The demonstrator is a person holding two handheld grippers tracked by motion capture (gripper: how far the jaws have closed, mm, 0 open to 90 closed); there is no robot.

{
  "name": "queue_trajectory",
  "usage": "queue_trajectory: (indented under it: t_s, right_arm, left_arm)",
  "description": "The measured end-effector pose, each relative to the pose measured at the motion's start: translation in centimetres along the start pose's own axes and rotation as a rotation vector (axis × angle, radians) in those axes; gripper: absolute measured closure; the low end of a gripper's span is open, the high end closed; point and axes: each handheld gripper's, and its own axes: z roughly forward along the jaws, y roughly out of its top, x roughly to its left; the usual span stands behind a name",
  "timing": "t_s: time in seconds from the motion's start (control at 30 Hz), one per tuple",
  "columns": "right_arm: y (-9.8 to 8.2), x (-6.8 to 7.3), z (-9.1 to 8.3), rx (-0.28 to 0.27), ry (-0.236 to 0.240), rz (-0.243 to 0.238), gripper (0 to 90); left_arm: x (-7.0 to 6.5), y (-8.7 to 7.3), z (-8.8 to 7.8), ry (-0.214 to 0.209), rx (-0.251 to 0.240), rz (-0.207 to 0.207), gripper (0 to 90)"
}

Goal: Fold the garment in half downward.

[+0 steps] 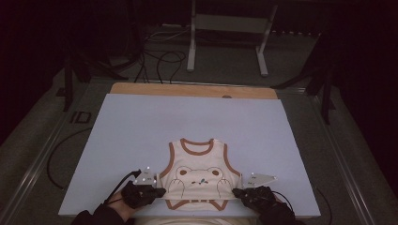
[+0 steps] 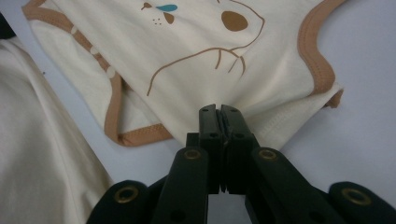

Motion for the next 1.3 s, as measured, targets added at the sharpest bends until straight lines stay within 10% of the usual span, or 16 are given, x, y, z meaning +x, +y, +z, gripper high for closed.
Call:
queue_trajectory:
  t_s: [1.03, 1.3]
  right_arm:
    - [-0.7, -0.1, 1.0, 0.021, 0.018, 0.001, 85.6]
    - [-0.4, -0.1, 0.6, -0.012, 0.033, -0.008, 62.7]
  left_arm:
    - [0.3, -0.5, 0.8, -0.016, 0.025, 0.032, 87.9]
    - [0.1, -0.2, 0.5, -0.028, 0.011, 0.046, 68.1]
